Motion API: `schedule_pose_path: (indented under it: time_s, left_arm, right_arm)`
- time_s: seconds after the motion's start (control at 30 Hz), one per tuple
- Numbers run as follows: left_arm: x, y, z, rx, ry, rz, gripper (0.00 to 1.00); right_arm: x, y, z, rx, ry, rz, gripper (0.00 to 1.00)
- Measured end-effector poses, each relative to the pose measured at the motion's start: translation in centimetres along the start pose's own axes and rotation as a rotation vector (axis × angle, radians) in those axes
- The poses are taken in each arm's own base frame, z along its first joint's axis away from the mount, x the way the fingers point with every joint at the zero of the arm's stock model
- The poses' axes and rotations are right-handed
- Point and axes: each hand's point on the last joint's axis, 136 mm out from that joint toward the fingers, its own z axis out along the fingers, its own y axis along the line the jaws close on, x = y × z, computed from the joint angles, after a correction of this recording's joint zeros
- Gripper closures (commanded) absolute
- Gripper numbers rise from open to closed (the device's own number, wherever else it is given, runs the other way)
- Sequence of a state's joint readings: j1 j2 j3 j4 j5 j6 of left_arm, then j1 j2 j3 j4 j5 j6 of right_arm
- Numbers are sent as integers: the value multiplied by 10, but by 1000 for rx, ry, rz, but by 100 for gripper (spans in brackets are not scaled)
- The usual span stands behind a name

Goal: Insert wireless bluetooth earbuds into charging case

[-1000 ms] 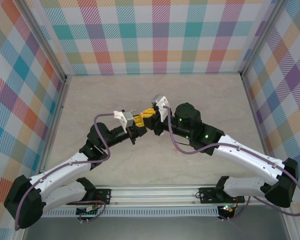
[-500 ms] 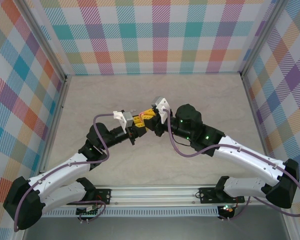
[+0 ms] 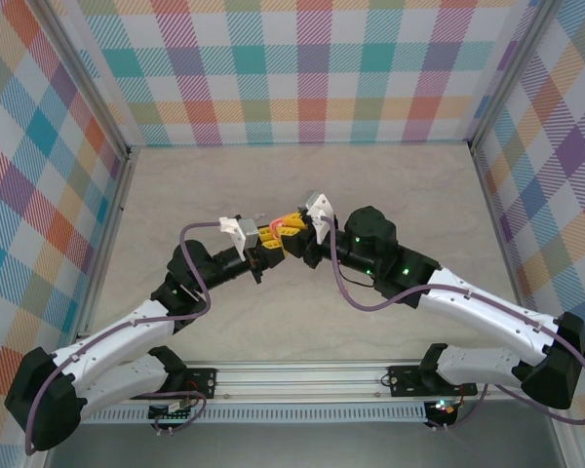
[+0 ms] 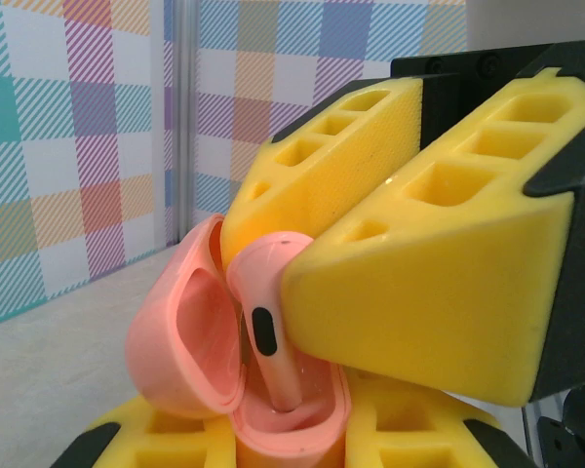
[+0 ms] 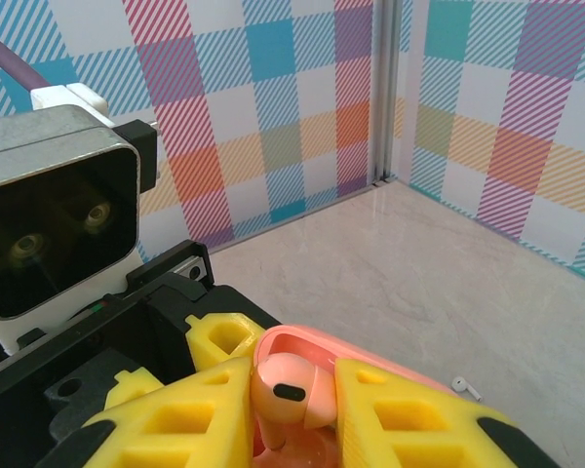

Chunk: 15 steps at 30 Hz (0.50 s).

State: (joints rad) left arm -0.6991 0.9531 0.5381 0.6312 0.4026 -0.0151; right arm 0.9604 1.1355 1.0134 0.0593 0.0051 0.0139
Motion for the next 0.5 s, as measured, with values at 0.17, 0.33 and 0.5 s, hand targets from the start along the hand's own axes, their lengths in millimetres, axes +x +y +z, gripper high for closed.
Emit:
schedule_pose_path:
  time_s: [0.17,0.33,0.5]
  left_arm:
    - [0,0,0,-1,0,0,90]
    - [0,0,0,-1,0,0,90]
    - [1,0,0,-2,3,-1,90]
  right_arm:
    - [0,1,0,-7,0,2,75]
    - [1,3,0,-22,3,24,77]
    - [2,6,0,-38,7,62,77]
